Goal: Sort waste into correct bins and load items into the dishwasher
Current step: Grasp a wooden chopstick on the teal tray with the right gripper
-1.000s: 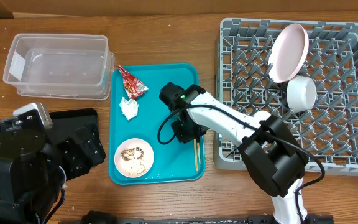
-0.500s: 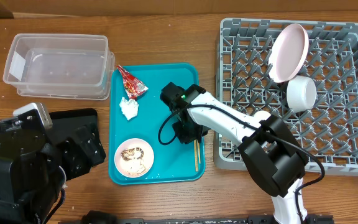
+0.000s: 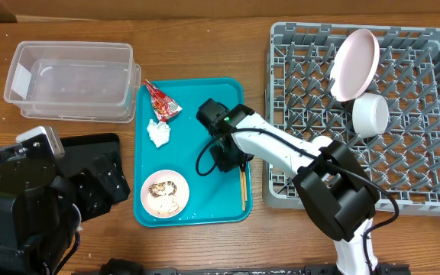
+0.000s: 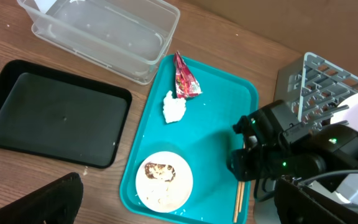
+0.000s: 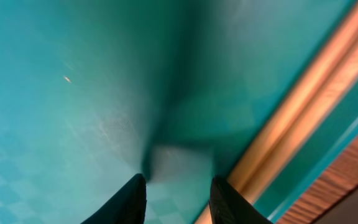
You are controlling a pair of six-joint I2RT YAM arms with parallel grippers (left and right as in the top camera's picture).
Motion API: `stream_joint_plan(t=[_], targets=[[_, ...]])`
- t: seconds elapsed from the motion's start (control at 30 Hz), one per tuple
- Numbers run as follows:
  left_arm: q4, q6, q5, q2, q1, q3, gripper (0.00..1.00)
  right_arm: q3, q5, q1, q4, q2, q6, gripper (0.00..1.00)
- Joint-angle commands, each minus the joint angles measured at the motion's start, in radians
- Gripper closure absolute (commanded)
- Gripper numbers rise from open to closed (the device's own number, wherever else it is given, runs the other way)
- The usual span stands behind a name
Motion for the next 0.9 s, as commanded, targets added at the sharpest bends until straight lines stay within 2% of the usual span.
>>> stream_joint_plan(t=[0.0,0.27,0.47,0.87], targets=[[0.001,-0.012,-0.021,0.001,-0.002,0.008,0.00,-0.020,0.005,-0.004,0.002,-0.009,0.000,0.64],[0.001,-0.012,-0.021,0.001,-0.002,0.008,0.00,0.008,0.043,-0.002,-0.040,-0.022,-0.004,0.69],[0.001,-0.012,-0.021,0.001,-0.002,0.008,0.00,0.028,0.043,-0.003,-0.039,-0.101,-0.004,0.62],[0.001,-0.012,-0.021,0.001,-0.002,0.008,0.00,-0.066,0.011,-0.009,0.039,-0.092,-0.005,0.57]])
